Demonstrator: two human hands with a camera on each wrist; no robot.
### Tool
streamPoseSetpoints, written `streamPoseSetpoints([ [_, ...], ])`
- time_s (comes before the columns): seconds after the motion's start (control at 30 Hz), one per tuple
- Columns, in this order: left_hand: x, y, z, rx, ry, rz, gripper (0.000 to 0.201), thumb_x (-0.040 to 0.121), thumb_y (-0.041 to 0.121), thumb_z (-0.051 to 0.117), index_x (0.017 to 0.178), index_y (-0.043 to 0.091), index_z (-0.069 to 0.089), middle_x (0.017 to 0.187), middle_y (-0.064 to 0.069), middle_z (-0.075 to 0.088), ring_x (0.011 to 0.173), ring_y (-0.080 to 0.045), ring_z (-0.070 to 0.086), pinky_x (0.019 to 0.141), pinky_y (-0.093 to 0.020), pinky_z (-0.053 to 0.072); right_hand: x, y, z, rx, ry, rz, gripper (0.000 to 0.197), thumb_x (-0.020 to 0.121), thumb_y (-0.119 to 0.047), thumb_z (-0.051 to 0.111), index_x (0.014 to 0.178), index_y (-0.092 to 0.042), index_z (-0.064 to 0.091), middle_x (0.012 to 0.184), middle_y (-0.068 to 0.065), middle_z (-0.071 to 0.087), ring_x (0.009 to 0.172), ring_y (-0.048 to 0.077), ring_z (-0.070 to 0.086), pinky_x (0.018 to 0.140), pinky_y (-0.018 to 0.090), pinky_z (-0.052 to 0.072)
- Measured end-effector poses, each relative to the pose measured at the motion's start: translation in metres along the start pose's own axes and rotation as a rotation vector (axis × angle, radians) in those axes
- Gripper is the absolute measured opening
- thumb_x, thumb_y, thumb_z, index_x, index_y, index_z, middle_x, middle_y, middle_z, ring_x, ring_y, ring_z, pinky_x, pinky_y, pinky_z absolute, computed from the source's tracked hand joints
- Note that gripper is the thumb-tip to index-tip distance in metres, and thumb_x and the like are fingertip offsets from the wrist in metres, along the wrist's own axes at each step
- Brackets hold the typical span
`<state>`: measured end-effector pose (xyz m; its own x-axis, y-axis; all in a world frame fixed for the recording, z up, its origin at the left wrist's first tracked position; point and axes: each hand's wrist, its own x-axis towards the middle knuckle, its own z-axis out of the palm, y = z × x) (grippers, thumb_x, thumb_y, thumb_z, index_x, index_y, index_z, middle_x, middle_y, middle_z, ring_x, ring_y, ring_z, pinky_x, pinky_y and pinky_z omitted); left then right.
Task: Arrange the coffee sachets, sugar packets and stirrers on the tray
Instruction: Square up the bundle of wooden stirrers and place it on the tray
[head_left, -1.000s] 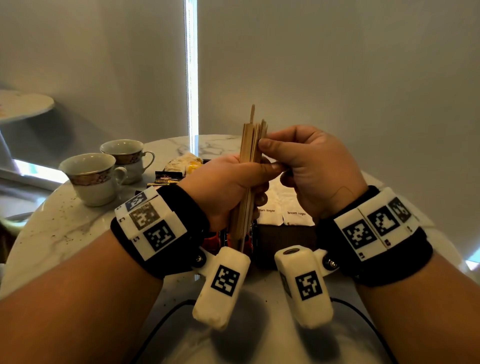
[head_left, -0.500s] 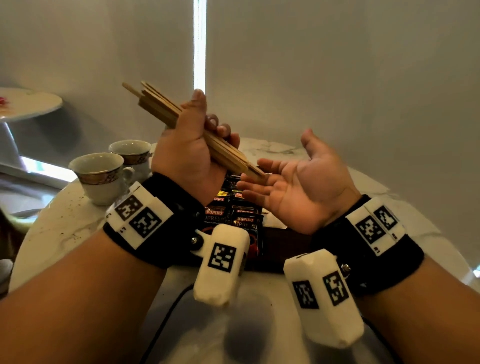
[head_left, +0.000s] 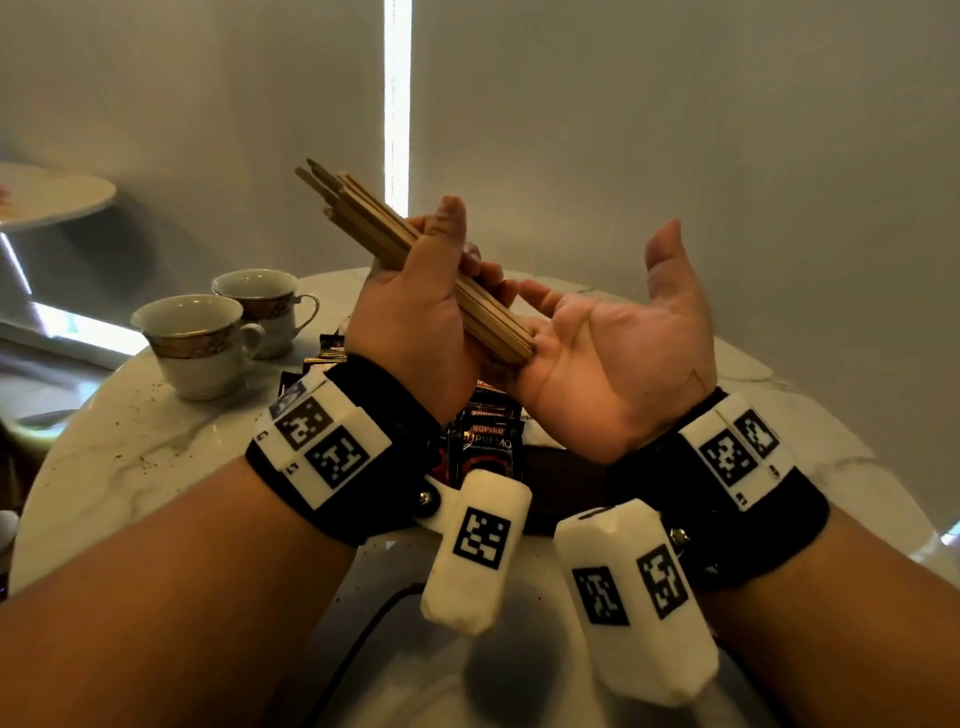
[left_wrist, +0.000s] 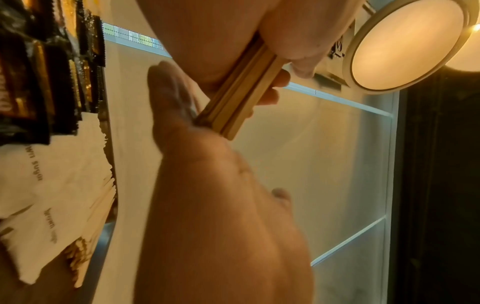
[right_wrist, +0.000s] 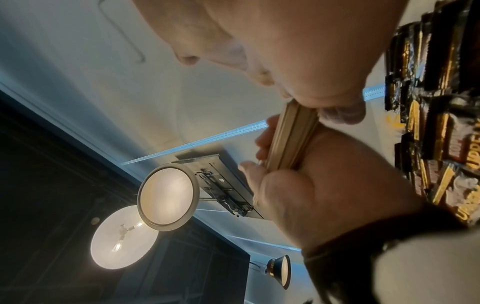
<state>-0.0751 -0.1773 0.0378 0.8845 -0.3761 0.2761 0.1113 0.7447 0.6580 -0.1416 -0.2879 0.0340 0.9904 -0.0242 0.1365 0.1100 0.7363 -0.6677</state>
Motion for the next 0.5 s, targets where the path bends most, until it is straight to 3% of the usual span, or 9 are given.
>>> streamPoseSetpoints([
  [0.13, -0.0048, -0.0050, 0.0056, 0.012, -0.018, -0.037, 0.019, 0.100, 0.025, 0.061, 0.088, 0.015, 0.050, 0.067, 0.000, 0.052, 0.062, -0.016, 0.058, 0.074, -0.043, 0.056, -0.0005, 0.0015, 0.0027, 0.018, -0.019, 0.012, 0.117, 0.068, -0.081, 0.057, 0.149, -0.002, 0.029, 0.156, 0.021, 0.032, 0.140, 0.048, 0.038, 0.115, 0.067, 0.025],
  [0.2, -0.0046, -0.0023, 0.0040, -0.001, -0.021, -0.041, 0.017, 0.099, 0.025, 0.062, 0.087, 0.018, 0.052, 0.067, 0.001, 0.052, 0.060, -0.015, 0.057, 0.069, -0.040, 0.056, -0.0032, -0.0022, 0.0030, -0.055, -0.004, 0.044, 0.104, 0.076, -0.070, 0.062, 0.148, -0.001, 0.032, 0.145, 0.017, 0.043, 0.139, 0.039, 0.041, 0.115, 0.062, 0.029],
  [0.27, -0.0033, -0.0009, 0.0019, 0.024, -0.017, -0.053, 0.018, 0.097, 0.026, 0.064, 0.084, 0.019, 0.054, 0.067, 0.001, 0.053, 0.060, -0.015, 0.058, 0.065, -0.039, 0.054, -0.0052, -0.0050, 0.0015, -0.395, 0.036, 0.093, 0.079, 0.087, -0.053, 0.061, 0.142, 0.002, 0.043, 0.130, 0.023, 0.056, 0.122, 0.039, 0.054, 0.110, 0.053, 0.039],
  [0.37, -0.0022, -0.0016, 0.0003, 0.073, 0.003, -0.046, 0.020, 0.097, 0.026, 0.066, 0.080, 0.019, 0.059, 0.066, 0.000, 0.054, 0.064, -0.017, 0.061, 0.065, -0.039, 0.056, -0.0090, -0.0042, 0.0014, -0.792, 0.108, 0.120, 0.052, 0.090, -0.029, 0.067, 0.131, 0.000, 0.054, 0.107, 0.016, 0.066, 0.090, 0.033, 0.062, 0.077, 0.040, 0.049],
  [0.43, -0.0013, -0.0036, -0.0014, 0.165, -0.009, -0.025, 0.028, 0.096, 0.027, 0.068, 0.068, 0.025, 0.066, 0.067, 0.001, 0.057, 0.072, -0.019, 0.064, 0.070, -0.042, 0.057, -0.0099, -0.0038, 0.0023, -0.793, 0.135, 0.129, 0.043, 0.086, -0.023, 0.066, 0.123, -0.002, 0.057, 0.092, 0.010, 0.064, 0.069, 0.021, 0.057, 0.059, 0.029, 0.043],
  [0.5, -0.0015, -0.0046, -0.0018, 0.215, -0.018, -0.026, 0.030, 0.095, 0.027, 0.069, 0.066, 0.026, 0.066, 0.069, 0.001, 0.059, 0.076, -0.021, 0.066, 0.076, -0.046, 0.058, -0.0099, -0.0035, 0.0022, -0.783, 0.157, 0.111, 0.040, 0.081, -0.023, 0.064, 0.116, -0.003, 0.059, 0.085, 0.008, 0.064, 0.061, 0.017, 0.054, 0.052, 0.025, 0.041],
])
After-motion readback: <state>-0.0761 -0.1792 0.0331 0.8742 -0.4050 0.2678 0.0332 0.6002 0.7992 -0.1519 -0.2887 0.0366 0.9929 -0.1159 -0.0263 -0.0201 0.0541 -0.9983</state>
